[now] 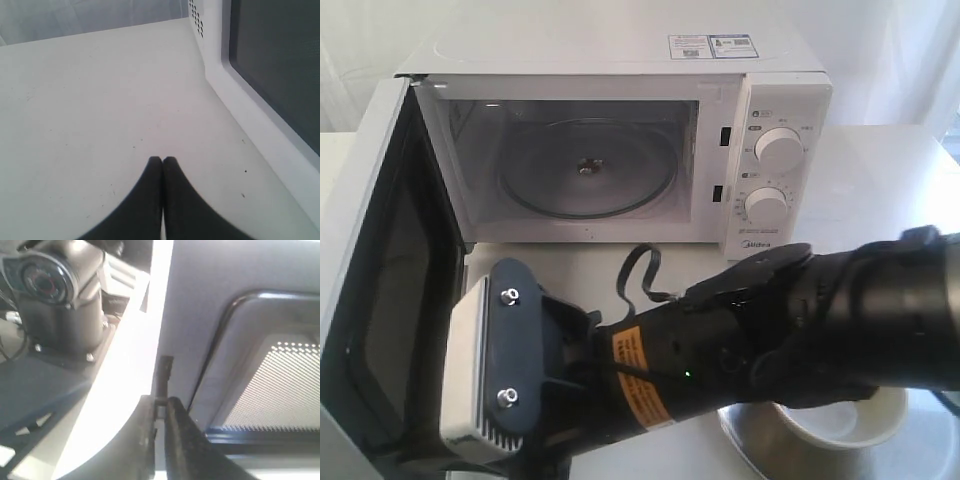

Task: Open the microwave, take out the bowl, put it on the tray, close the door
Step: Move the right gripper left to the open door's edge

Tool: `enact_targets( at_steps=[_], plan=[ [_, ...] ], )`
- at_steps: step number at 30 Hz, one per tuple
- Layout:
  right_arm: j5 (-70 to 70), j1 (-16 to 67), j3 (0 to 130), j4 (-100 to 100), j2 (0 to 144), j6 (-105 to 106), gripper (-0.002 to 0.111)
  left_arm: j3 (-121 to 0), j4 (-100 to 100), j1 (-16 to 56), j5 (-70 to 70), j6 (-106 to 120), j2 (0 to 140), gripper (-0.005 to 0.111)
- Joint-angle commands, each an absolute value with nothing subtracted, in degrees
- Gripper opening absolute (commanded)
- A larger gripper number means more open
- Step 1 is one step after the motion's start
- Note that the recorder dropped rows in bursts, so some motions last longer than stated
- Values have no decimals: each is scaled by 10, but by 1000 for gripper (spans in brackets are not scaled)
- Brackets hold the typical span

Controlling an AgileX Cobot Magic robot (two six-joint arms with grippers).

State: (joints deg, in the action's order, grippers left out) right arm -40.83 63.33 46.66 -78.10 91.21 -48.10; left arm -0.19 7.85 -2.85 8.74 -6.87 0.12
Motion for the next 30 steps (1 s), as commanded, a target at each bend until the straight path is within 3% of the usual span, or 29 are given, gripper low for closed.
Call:
enact_targets(
  at_steps=[1,3,8,10,15,18,20,21,24,30],
  plan=[
    [-376,639,439,-861,855,-563,6,0,77,-27,85,-72,0,0],
    [-382,639,434,-903,838,-603,21,0,77,-27,85,-72,0,0],
    [-421,639,432,-937,809,-673,85,0,77,-27,85,-72,0,0],
    [-403,639,432,-971,800,-710,94,0,77,-27,85,-72,0,0],
    [-270,639,424,-999,784,-798,90,0,77,-27,85,-72,0,0],
    [-238,639,422,-999,782,-796,80,0,77,-27,85,-72,0,0],
    [-248,639,423,-999,782,-769,66,0,77,-27,85,-72,0,0],
    [-254,639,423,-990,782,-748,52,0,77,-27,85,-72,0,0],
    [-254,639,423,-934,782,-678,1,0,77,-27,85,-72,0,0],
    [-286,639,429,-628,781,-367,0,0,77,-27,85,-72,0,0]
  ],
)
